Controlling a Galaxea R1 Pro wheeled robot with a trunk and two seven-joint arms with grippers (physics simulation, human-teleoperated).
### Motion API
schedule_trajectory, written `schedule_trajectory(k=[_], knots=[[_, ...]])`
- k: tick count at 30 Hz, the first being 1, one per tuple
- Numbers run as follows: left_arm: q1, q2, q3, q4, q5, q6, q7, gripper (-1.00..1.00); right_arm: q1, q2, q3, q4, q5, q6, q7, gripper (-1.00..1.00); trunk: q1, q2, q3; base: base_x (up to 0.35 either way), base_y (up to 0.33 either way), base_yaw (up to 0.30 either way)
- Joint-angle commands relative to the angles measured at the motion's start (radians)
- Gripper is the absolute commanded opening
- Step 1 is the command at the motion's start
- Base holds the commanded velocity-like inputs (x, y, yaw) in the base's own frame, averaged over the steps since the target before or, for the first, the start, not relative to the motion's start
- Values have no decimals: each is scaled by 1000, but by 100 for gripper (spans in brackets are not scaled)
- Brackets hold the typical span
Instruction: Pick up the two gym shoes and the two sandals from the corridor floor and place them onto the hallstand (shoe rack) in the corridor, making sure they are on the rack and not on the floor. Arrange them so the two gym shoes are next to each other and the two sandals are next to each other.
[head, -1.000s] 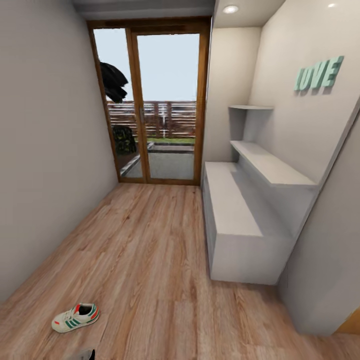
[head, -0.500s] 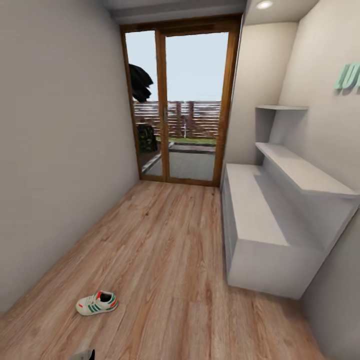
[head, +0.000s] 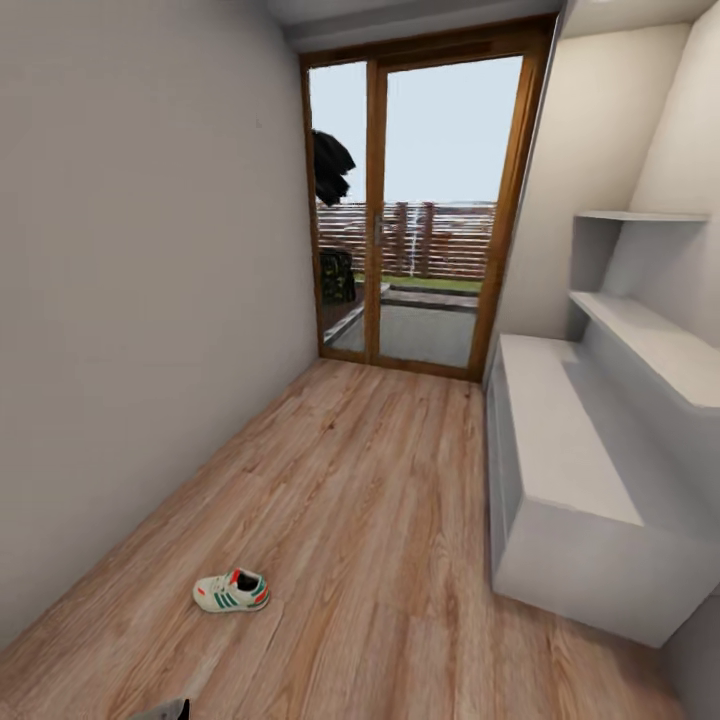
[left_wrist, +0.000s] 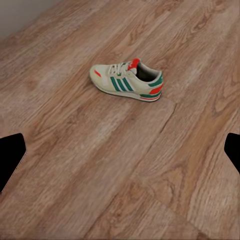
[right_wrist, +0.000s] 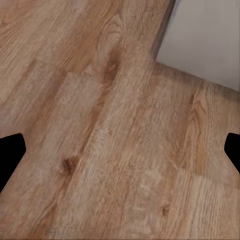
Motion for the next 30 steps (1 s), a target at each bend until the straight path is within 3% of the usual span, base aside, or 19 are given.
schedule_trajectory(k=[1, 12, 30], knots=[[-1, 0, -2, 1, 4, -3, 0, 100, 0, 0, 0, 0, 0, -3, 0, 100, 0, 0, -1, 286, 0, 279], [-1, 0, -3, 2, 4, -3, 0, 100, 0, 0, 0, 0, 0, -3, 0, 100, 0, 0, -1, 321, 0, 279], [-1, 0, -3, 3, 4, -3, 0, 100, 0, 0, 0, 2, 0, -3, 0, 100, 0, 0, -1, 36, 0, 279]])
